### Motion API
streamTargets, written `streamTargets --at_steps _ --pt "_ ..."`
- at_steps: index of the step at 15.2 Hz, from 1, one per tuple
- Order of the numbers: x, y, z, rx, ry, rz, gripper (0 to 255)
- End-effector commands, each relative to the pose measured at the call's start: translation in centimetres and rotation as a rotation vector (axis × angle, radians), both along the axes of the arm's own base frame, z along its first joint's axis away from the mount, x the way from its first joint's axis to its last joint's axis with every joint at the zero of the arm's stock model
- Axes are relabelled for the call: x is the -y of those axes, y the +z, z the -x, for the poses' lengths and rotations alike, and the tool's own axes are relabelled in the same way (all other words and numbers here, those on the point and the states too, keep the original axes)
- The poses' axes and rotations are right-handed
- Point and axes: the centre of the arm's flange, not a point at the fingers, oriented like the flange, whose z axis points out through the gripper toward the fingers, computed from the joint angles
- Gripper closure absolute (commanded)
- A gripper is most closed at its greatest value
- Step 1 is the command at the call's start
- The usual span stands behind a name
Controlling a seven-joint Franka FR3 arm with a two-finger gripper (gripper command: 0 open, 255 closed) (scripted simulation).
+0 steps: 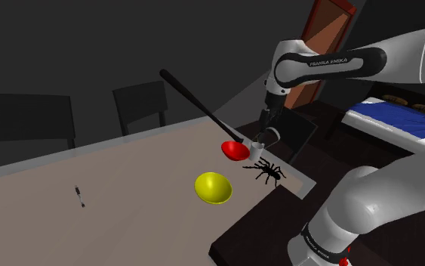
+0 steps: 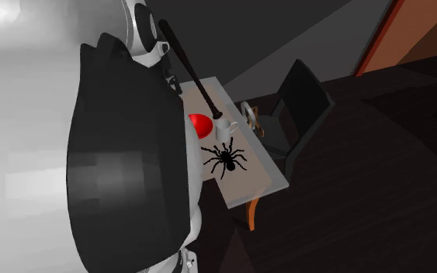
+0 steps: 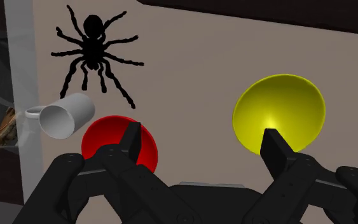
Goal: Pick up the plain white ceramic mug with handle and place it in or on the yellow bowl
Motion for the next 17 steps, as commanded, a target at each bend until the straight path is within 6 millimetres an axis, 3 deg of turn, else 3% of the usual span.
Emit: streamTargets --at_steps 1,17 --pt "1.8 -1.8 -1.1 -0.005 0.010 0.000 0" --pt "15.1 -16.5 -9.1 -0.058 0.083 -0.007 0"
